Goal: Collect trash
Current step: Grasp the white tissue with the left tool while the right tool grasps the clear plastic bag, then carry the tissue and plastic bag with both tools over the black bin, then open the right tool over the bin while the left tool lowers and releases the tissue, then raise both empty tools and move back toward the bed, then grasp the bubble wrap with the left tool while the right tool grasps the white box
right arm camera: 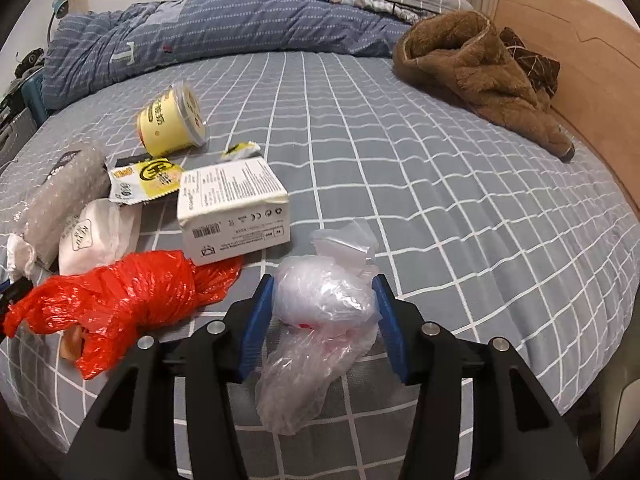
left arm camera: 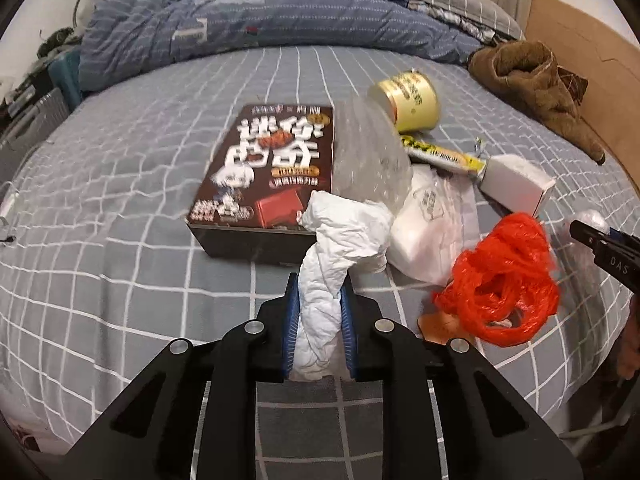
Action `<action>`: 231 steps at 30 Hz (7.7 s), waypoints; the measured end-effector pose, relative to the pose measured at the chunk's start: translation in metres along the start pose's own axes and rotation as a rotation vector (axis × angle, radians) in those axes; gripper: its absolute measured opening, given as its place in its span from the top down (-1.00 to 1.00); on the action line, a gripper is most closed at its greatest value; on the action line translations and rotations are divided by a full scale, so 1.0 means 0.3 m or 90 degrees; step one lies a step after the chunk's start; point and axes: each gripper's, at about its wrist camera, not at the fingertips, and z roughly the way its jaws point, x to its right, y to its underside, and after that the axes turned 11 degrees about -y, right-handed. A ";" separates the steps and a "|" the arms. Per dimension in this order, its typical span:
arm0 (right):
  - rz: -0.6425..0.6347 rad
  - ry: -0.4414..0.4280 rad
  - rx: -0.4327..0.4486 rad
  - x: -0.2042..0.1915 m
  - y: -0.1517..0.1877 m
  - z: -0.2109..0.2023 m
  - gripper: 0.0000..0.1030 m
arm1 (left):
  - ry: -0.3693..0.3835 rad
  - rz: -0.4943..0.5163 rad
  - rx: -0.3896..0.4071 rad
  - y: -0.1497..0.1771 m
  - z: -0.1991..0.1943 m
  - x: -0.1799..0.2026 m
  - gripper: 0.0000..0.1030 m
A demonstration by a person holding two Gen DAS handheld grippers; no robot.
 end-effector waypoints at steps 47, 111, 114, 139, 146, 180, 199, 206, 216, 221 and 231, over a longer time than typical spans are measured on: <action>-0.032 -0.088 0.086 -0.262 0.292 -0.470 0.07 | 0.004 -0.028 0.038 0.276 -0.376 -0.067 0.65; -0.052 -0.114 -0.173 -0.528 0.950 -0.256 -0.11 | -0.010 -0.012 -0.149 0.888 -0.268 -0.168 0.69; -0.048 -0.101 -0.163 -0.532 0.951 -0.247 -0.46 | -0.011 -0.014 -0.153 0.894 -0.248 -0.179 0.69; 0.011 0.027 -0.092 -0.159 0.902 -0.372 -0.83 | 0.058 0.072 -0.177 0.894 -0.195 0.181 0.69; 0.024 0.027 -0.090 -0.123 0.892 -0.373 -0.83 | 0.060 0.085 -0.153 0.882 -0.211 0.239 0.63; -0.037 -0.014 0.065 -0.239 0.672 -0.588 -0.83 | 0.008 -0.023 -0.021 0.640 -0.402 0.037 -0.89; -0.064 -0.033 0.106 -0.287 0.483 -0.575 -0.83 | -0.011 -0.044 0.018 0.428 -0.373 -0.031 -0.89; -0.074 -0.036 0.103 -0.291 0.401 -0.498 -0.83 | -0.020 -0.058 0.018 0.334 -0.302 -0.076 -0.89; -0.063 -0.037 0.078 -0.266 0.259 -0.313 -0.82 | -0.050 -0.076 0.016 0.149 -0.135 -0.165 -0.89; -0.064 -0.031 0.075 -0.259 0.177 -0.229 -0.82 | -0.057 -0.082 0.012 0.063 -0.053 -0.190 -0.89; -0.052 -0.028 0.071 -0.239 0.054 -0.099 -0.82 | -0.063 -0.062 0.010 -0.075 0.091 -0.179 -0.89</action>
